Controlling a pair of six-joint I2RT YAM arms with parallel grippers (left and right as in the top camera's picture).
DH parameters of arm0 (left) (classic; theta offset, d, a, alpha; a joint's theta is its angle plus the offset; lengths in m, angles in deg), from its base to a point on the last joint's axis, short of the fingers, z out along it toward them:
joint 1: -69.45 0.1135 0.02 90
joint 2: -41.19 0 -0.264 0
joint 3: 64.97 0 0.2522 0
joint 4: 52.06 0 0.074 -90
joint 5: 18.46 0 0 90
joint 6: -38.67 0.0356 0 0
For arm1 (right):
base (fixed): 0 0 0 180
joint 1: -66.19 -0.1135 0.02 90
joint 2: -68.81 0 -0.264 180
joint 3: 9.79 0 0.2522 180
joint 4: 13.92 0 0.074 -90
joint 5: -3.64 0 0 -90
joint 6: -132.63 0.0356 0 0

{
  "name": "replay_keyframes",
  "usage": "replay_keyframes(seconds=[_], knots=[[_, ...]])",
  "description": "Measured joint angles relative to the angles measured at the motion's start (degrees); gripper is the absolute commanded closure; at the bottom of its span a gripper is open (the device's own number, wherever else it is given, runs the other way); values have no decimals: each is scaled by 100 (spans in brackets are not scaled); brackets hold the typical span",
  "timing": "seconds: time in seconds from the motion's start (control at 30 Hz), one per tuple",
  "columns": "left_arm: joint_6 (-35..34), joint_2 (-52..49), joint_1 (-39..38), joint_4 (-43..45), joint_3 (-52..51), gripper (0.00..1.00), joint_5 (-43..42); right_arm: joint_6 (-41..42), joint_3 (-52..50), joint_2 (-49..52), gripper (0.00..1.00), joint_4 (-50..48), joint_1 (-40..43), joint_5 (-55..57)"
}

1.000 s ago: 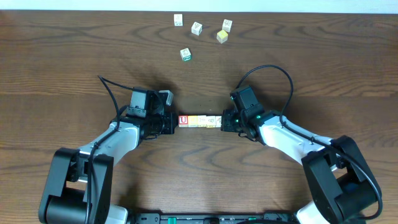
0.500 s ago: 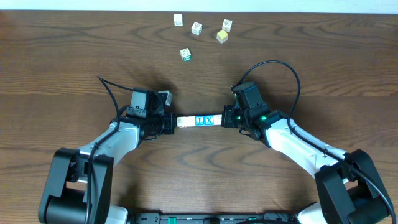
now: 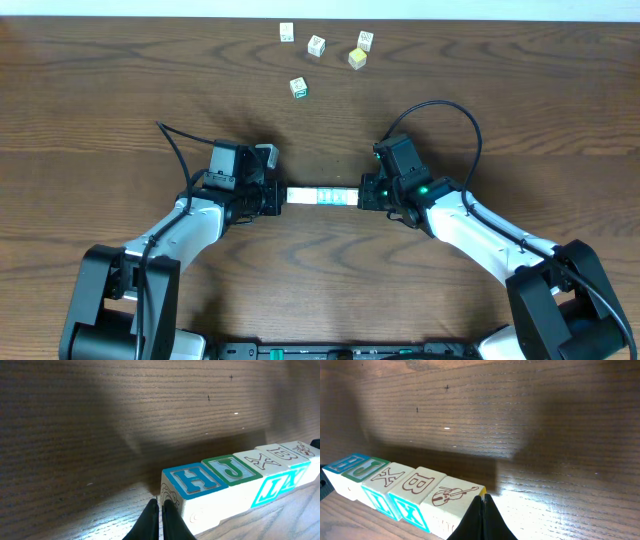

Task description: Lift 5 blocks

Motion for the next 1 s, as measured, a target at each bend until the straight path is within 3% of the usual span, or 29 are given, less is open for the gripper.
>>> replay_keyframes(seconds=[1.0], knots=[[0,0,0,0,0,93,144,2,0,0,99,44,-264,365]])
